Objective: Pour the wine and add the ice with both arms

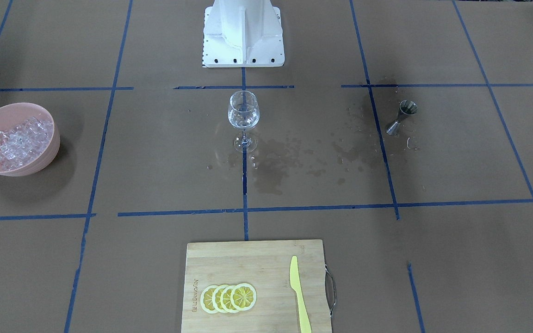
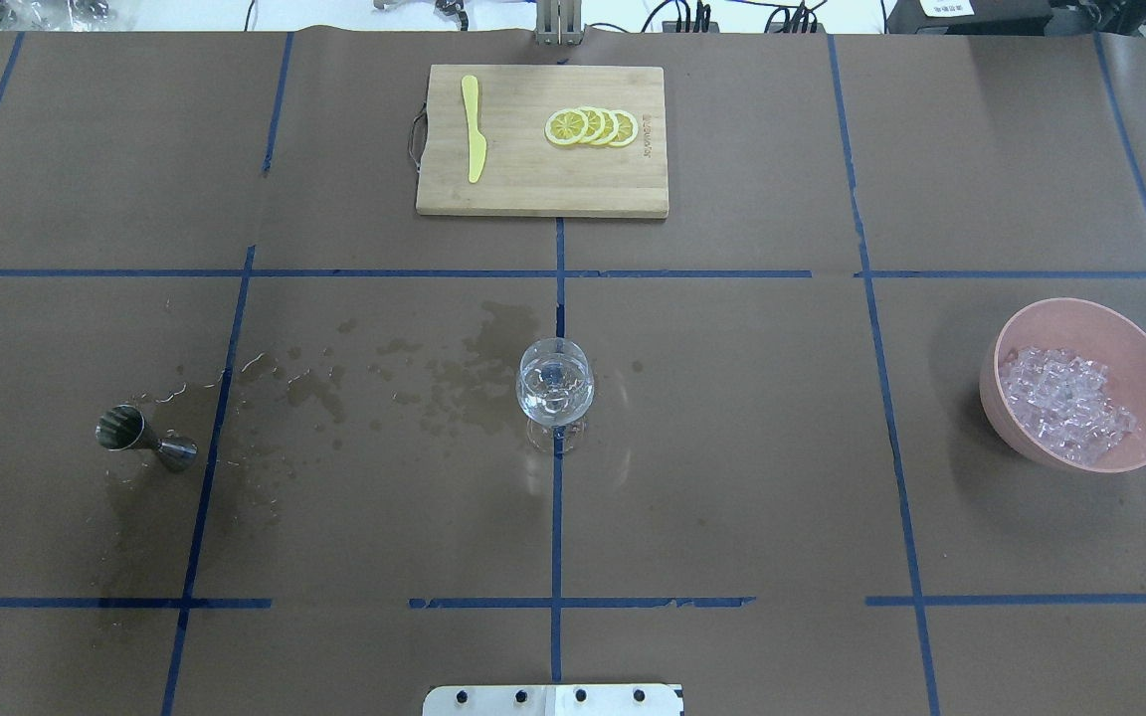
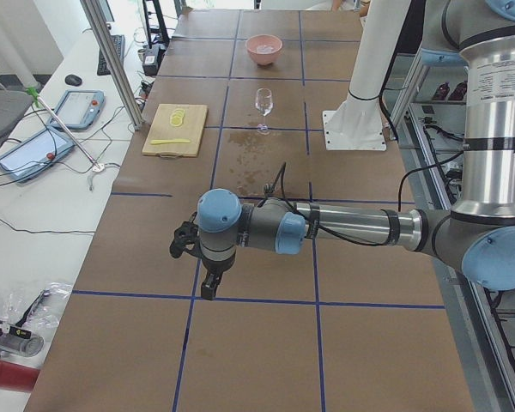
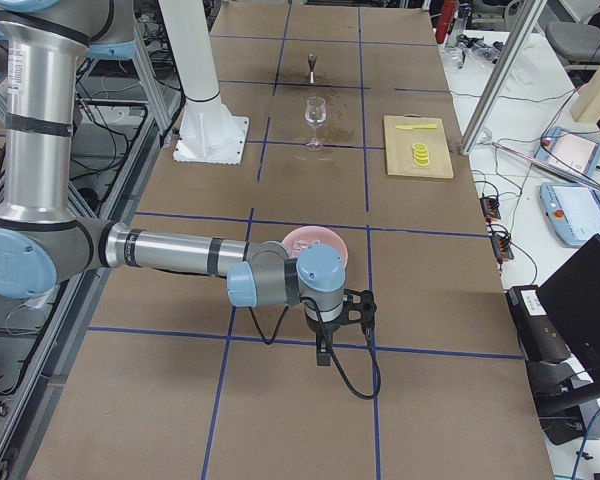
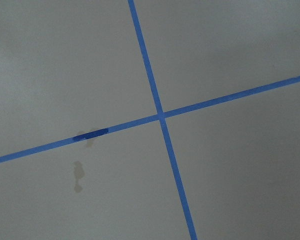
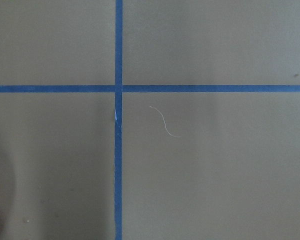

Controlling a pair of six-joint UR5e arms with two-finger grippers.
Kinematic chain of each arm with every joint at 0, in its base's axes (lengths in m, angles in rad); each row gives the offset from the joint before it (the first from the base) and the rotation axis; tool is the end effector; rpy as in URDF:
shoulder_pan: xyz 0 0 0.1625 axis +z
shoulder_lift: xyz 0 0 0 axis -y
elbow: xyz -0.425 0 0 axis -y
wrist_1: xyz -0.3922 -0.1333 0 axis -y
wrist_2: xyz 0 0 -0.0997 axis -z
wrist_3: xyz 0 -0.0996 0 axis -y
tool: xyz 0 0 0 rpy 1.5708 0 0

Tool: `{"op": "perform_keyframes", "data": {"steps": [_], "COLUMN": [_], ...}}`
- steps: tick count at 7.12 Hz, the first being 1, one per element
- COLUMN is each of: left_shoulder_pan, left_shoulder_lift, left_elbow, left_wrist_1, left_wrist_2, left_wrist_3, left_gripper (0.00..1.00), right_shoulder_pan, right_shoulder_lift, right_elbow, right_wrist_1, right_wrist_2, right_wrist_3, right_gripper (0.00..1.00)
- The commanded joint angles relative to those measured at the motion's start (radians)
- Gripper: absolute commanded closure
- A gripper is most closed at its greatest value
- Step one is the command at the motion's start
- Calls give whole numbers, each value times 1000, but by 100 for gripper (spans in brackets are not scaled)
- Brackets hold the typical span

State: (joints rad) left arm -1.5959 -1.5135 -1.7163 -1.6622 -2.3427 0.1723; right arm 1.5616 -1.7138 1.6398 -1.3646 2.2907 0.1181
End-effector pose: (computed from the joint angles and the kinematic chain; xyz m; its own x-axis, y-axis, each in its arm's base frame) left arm -0.0758 -0.4754 0.6047 0.7131 0.2736 -0.6455 -0.0990 0.9508 0.2937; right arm 0.0636 -0.4399 0.6732 0.7469 0.0236 0.6645 -0.0794 0.9954 0.0539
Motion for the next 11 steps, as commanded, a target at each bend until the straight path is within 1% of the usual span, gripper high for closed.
{"op": "perform_keyframes", "data": {"steps": [1, 2, 3, 4, 6, 7, 8, 9, 10, 11], "left_shoulder_pan": [-1, 4, 2, 2, 4, 1, 2, 7, 8, 16], "left_shoulder_lift": [7, -7, -4, 4, -8, -4, -4, -7, -8, -13], "left_elbow": [-25, -13, -22, -17, -17, -25, -19, -17, -16, -16], "left_wrist_1": [-4, -11, -13, -16, -34, -42, -44, -72, -129, -254], "left_wrist_2": [0, 2, -7, -45, -52, -131, -168, -170, -171, -171], "left_wrist_3": [-1, -5, -7, -5, -8, -11, -11, -14, -16, -112], "left_gripper": [0, 0, 0, 0, 0, 0, 0, 0, 0, 0], "right_shoulder_pan": [0, -2, 0, 0, -23, -23, -25, -25, -26, -26], "right_shoulder_lift": [-3, -6, -6, -7, -7, -7, -7, -6, -6, -6], "right_elbow": [0, 3, 0, -2, 3, 2, 2, 5, 8, 6], "right_wrist_1": [4, 4, 4, 6, 7, 6, 6, 6, 6, 6], "right_wrist_2": [50, 64, 93, 90, 95, 96, 96, 108, 133, 163], "right_wrist_3": [0, -1, -2, -6, -9, -8, -6, -6, 0, 2], "right_gripper": [0, 0, 0, 0, 0, 0, 0, 0, 0, 0]}}
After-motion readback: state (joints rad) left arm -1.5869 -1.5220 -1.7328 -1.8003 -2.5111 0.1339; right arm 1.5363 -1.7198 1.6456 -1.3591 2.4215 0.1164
